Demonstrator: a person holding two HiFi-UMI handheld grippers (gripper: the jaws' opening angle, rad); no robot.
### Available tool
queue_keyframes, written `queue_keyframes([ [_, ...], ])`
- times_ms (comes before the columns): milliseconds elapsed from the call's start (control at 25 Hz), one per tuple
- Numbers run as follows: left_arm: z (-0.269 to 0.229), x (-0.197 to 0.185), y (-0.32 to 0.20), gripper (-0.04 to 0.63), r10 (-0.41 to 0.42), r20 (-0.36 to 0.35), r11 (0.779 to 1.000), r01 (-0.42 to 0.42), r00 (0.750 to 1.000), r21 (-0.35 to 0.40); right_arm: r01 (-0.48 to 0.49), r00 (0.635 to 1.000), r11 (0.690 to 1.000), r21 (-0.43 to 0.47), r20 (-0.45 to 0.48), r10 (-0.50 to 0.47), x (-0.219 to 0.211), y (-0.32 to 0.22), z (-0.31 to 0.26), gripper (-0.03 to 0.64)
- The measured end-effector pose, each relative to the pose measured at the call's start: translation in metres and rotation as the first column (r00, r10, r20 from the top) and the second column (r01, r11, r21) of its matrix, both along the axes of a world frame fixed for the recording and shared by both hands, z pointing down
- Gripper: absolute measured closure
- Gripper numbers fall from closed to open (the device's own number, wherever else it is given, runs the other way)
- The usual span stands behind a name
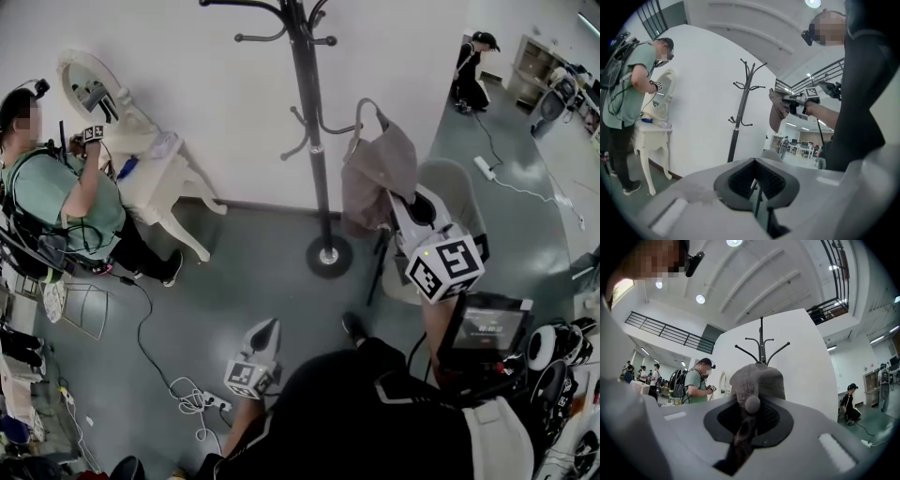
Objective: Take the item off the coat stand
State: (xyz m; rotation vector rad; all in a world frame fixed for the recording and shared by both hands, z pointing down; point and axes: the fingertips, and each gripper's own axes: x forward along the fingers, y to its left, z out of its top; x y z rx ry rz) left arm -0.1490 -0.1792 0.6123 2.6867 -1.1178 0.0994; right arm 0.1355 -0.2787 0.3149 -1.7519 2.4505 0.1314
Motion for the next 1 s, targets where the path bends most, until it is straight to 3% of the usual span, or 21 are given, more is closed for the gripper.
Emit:
queue_keyframes([
  [480, 0.001, 0.001, 0.003, 0.58, 0.006, 0.043, 1.0, -0.007, 0.999, 0.01, -0.019, 0.997, 1.0, -0.02, -0.073, 0.017, -0.004, 0.008, 0.021, 0.584],
  [1000, 0.01, -0.004, 0.005, 0.58, 0.021, 0.064, 1.0, -0.021, 0.998, 0.001, -0.021, 0.998, 0.999, -0.04, -0.059, 0.018, -0.003, 0.006, 0.029, 0.591],
])
